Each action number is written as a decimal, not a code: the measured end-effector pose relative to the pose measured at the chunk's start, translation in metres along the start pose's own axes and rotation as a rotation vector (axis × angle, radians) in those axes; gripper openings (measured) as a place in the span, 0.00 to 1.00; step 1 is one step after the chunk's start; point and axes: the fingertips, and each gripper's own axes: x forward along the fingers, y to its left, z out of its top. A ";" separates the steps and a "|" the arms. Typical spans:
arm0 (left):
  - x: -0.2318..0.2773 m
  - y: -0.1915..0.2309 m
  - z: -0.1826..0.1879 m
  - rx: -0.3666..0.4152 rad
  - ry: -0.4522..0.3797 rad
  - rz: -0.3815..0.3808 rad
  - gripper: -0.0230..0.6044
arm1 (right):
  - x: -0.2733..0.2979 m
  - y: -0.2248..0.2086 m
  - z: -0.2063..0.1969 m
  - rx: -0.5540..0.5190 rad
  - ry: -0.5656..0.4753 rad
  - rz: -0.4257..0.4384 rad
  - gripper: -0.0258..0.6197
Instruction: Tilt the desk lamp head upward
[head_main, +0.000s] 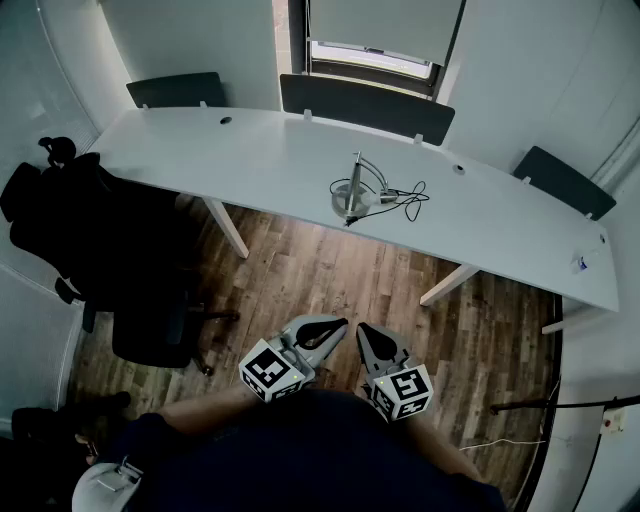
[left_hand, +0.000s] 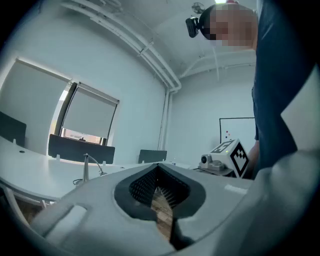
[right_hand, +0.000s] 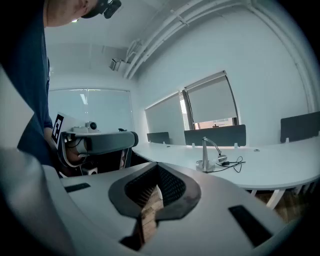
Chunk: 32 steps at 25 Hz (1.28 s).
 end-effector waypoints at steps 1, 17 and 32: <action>0.002 0.001 0.000 0.003 0.002 0.001 0.05 | 0.001 -0.002 0.000 -0.001 -0.001 0.001 0.05; 0.035 -0.002 -0.002 0.010 -0.019 0.072 0.05 | -0.006 -0.030 -0.003 -0.033 -0.018 0.065 0.05; 0.094 0.133 -0.005 0.030 -0.036 0.088 0.05 | 0.091 -0.119 0.016 -0.063 0.006 -0.050 0.06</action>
